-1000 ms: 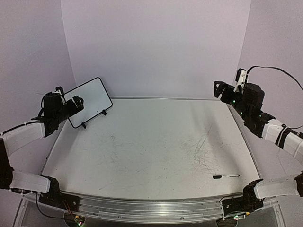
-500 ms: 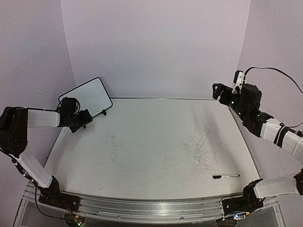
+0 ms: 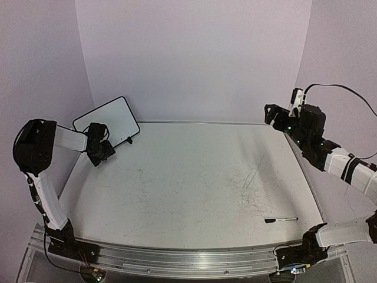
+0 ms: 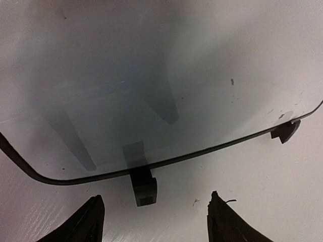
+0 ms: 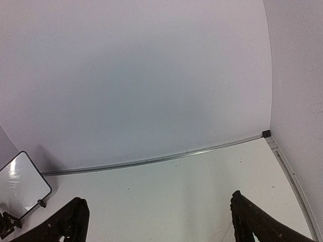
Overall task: Write a sentence on the whiteboard
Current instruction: Move the whiteboard to the center of the board, then pick up the whiteboard marker from the corner of the board, then pass from the right arm to the left
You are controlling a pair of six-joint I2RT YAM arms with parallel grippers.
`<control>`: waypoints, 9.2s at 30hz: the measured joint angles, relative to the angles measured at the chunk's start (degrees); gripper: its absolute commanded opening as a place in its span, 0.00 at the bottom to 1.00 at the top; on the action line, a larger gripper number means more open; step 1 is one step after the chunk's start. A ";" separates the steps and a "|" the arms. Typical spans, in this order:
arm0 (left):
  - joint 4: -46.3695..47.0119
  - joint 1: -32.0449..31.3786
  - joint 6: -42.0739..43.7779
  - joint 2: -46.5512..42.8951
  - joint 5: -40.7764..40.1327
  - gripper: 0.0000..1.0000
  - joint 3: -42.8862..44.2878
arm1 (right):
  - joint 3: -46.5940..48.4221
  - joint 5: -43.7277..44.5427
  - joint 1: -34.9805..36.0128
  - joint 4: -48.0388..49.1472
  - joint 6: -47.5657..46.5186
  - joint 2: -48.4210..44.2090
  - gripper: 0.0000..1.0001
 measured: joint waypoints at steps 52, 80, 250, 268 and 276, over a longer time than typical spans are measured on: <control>3.05 -19.23 13.09 -0.57 -12.14 0.00 -4.61 | -2.14 -3.46 0.00 -1.22 2.62 -0.75 0.98; -6.51 -57.56 -19.85 6.45 -28.00 0.00 3.47 | -4.28 -8.11 0.00 -1.64 2.66 -4.36 0.98; 29.29 -66.64 -2.64 -7.60 11.84 0.65 8.66 | -17.04 -53.27 4.45 10.74 31.14 -16.70 0.00; 31.65 -60.62 -1.30 -4.81 26.09 0.53 14.54 | -16.39 -50.52 11.10 20.10 38.87 -14.02 0.00; 32.58 -60.20 0.10 -4.53 32.03 0.46 15.03 | -16.68 -47.71 12.35 21.57 40.86 -14.04 0.00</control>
